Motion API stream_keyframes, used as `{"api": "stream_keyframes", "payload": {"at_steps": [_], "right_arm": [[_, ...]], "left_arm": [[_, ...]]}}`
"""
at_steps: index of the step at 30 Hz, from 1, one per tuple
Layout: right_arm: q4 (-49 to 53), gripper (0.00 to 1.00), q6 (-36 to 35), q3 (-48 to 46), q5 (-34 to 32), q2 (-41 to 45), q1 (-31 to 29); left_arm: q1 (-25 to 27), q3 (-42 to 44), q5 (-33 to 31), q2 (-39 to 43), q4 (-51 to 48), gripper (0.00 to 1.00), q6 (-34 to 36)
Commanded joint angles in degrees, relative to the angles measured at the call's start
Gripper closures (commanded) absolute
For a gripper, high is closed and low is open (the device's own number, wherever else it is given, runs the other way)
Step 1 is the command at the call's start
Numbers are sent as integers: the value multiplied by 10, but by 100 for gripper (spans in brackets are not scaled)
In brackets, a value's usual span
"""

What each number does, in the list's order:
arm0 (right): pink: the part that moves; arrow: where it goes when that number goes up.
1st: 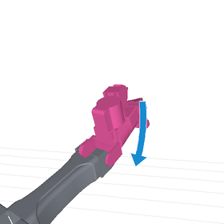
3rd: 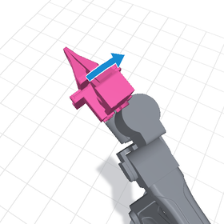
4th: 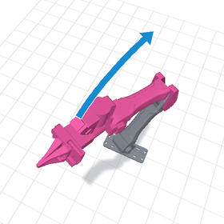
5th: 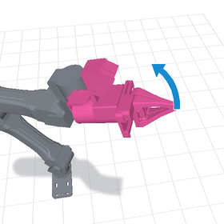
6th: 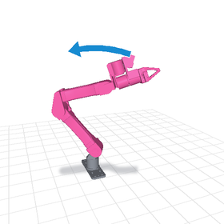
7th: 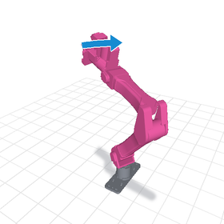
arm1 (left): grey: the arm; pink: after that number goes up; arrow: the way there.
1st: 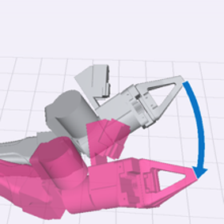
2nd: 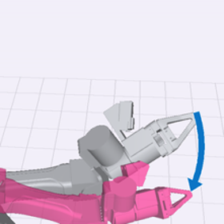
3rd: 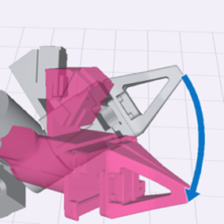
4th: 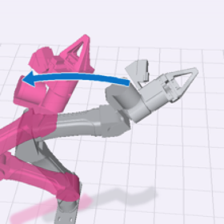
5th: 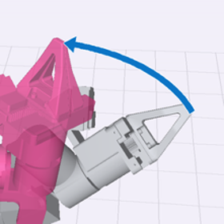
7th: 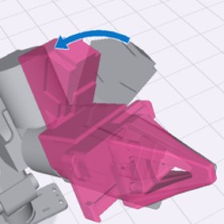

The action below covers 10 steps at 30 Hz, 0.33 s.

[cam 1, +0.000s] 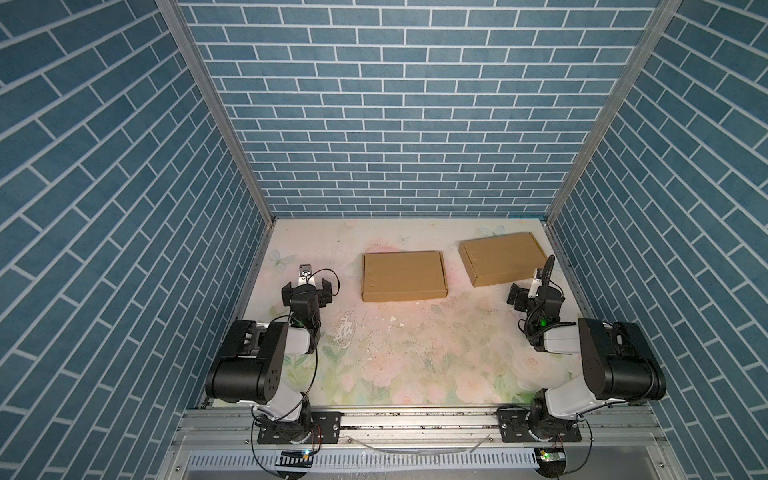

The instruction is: Fold the paper box

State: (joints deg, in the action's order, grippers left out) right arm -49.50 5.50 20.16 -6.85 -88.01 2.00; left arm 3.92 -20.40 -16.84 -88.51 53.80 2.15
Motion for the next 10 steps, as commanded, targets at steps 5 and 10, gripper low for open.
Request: {"api": "stream_keyframes", "payload": {"at_steps": [5, 10], "right_arm": [[-5, 1, -14, 21, 1, -1, 1], [-5, 1, -14, 21, 1, -1, 1]], "left_arm": [[1, -4, 0, 3, -8, 0, 4], [4, -1, 0, 5, -4, 0, 5]]}}
